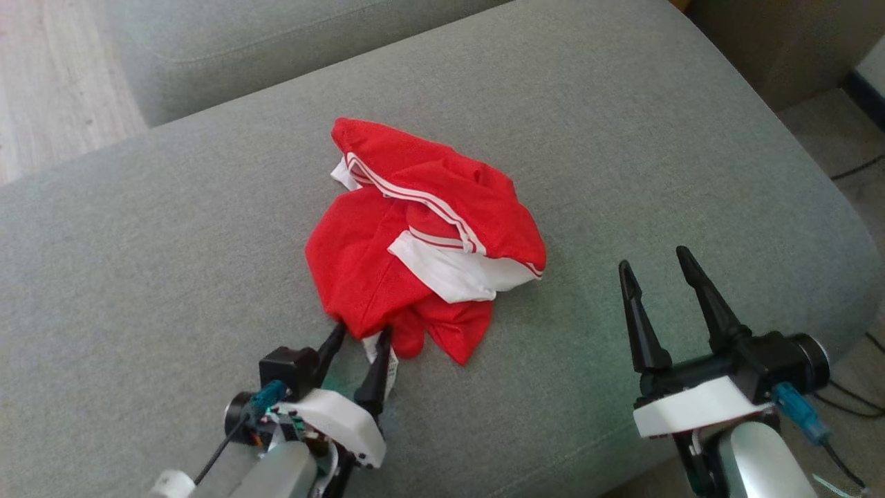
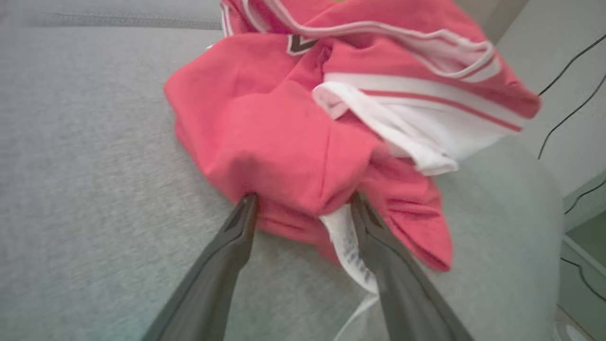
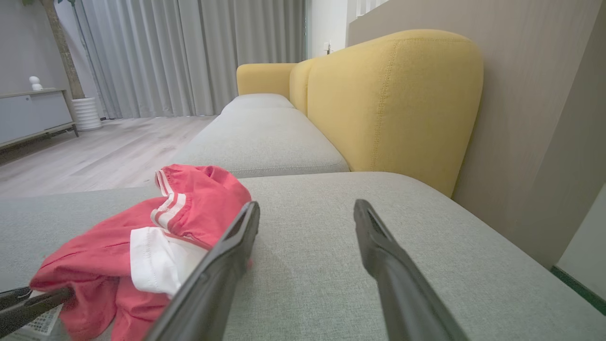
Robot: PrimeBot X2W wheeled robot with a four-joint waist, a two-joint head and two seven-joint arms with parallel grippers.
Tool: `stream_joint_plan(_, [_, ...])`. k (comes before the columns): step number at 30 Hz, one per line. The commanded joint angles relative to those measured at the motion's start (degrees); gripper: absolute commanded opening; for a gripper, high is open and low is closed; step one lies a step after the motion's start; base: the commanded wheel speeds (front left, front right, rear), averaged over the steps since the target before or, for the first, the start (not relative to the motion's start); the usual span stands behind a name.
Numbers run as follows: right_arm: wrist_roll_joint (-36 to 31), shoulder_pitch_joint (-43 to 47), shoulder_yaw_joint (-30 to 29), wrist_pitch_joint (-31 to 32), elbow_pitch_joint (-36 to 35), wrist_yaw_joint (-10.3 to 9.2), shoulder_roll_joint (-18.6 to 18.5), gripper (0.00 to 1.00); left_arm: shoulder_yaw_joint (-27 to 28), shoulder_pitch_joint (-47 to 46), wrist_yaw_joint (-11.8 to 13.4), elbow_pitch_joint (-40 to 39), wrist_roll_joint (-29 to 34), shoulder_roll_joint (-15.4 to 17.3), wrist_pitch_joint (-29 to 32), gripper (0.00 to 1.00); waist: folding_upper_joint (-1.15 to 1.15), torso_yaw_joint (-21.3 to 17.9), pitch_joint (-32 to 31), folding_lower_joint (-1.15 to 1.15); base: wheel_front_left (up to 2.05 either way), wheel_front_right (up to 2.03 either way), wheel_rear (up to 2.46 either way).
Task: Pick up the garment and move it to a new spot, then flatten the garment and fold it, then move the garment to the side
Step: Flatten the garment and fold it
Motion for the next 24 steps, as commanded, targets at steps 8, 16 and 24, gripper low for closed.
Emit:
stream_joint_plan(8, [0.43,-2.8,0.97,-0.62,-2.47,0.44,-0.11,1.0,0.57,-6.14,-0.2,4.41,-3.05,-0.06,-1.95,0.0,0.0,0.67,0.24,-0.01,0.0,0.0,0.0])
stream_joint_plan(16, [0.15,-1.04,-0.22,-0.62,-3.13,0.44,-0.11,1.0,1.74,-6.69,2.42,-4.67,-1.26,5.86,-1.9,0.0,0.0,5.63,-2.33,-0.01,0.0,0.0,0.0])
stream_joint_plan(24, [0.57,0.63,-0.53,-0.62,-3.88,0.44,-0.11,1.0,4.24,-0.96,8.94,-28.31,2.76,22.78,10.5,0.0,0.0,10.3,-4.38,-0.01,0.0,0.0,0.0])
